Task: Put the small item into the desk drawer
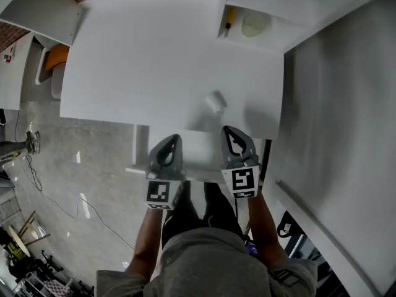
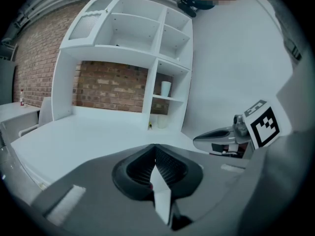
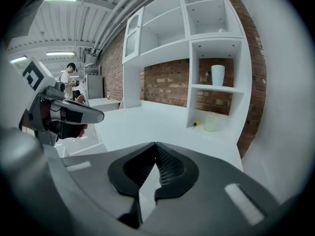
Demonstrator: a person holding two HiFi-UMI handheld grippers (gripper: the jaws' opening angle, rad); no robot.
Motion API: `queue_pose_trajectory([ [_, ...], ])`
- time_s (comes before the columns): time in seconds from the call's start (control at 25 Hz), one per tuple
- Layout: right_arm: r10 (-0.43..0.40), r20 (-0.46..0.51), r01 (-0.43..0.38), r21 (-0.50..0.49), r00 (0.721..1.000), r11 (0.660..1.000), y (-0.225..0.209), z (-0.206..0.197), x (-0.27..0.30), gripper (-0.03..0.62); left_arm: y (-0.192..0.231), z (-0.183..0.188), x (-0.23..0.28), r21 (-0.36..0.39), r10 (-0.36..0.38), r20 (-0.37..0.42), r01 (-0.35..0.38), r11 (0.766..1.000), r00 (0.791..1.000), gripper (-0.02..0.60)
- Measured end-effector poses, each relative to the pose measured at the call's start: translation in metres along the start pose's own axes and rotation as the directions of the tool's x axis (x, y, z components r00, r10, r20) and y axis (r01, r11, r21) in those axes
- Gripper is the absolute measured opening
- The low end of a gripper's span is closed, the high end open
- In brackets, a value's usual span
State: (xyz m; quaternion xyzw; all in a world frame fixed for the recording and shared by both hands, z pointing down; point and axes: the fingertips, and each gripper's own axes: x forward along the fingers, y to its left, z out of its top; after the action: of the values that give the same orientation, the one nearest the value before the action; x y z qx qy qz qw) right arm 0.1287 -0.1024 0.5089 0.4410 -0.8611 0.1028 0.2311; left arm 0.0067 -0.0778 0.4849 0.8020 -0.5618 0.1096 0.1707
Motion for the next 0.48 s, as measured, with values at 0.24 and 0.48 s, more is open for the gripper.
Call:
queue_pose_trajectory([
  [0.24,-0.007,-0.025,0.007,-0.002,1.0,1.0,-0.006,-0.009,0.021,0.003,0.007,-0.012,0.015,-0.005,-0.02,-0.022,0.02,1.0,1.0,0.012],
  [0.48,-0.017,-0.052,0.018,0.01,0.998,1.0,-0.012,-0.016,0.042,0.005,0.019,-0.019,0.024,-0.022,-0.018,-0.035,0.017,1.0,0.999,0.012],
])
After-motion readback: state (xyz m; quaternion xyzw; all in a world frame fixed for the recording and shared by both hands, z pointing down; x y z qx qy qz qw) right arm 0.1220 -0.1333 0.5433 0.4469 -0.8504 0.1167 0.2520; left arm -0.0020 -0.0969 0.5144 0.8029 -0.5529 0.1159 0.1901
